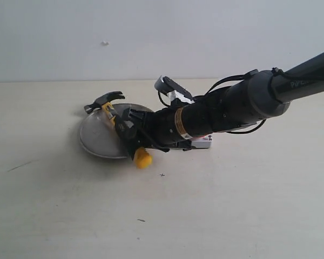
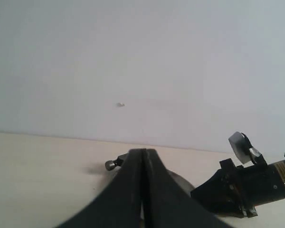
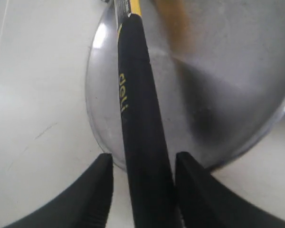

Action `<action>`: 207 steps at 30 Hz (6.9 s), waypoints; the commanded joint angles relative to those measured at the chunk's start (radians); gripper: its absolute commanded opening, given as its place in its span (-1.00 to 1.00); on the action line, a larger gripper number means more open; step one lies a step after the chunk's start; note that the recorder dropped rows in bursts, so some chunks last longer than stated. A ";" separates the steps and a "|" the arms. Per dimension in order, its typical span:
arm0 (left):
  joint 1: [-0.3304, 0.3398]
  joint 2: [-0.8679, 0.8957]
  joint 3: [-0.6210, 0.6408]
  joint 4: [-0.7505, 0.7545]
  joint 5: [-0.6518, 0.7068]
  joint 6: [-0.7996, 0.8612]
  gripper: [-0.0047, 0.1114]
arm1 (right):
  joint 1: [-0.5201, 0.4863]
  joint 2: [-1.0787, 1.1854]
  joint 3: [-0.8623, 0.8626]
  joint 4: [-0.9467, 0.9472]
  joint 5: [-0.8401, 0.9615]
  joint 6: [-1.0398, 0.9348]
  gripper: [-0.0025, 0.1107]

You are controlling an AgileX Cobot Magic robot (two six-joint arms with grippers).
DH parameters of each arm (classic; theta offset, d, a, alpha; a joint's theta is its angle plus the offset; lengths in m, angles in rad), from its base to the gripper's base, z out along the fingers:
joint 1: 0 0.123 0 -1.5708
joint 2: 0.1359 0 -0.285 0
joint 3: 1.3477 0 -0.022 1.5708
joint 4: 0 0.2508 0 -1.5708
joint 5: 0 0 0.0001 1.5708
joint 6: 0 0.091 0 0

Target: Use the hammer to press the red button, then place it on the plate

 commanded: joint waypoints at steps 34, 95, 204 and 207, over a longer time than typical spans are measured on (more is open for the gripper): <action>0.001 -0.006 0.003 -0.005 -0.001 -0.002 -0.92 | 0.002 -0.913 0.596 -0.276 0.078 -0.151 -0.96; 0.001 -0.006 0.003 -0.005 -0.001 -0.002 -0.92 | -0.079 -1.864 0.998 -0.376 0.112 -0.266 -0.96; 0.001 -0.006 0.003 -0.005 -0.001 -0.002 -0.92 | -0.487 -2.154 1.236 1.397 0.714 -2.131 -0.96; 0.001 -0.006 0.003 -0.005 -0.001 -0.002 -0.92 | -0.487 -2.154 1.236 1.397 0.714 -2.131 -0.96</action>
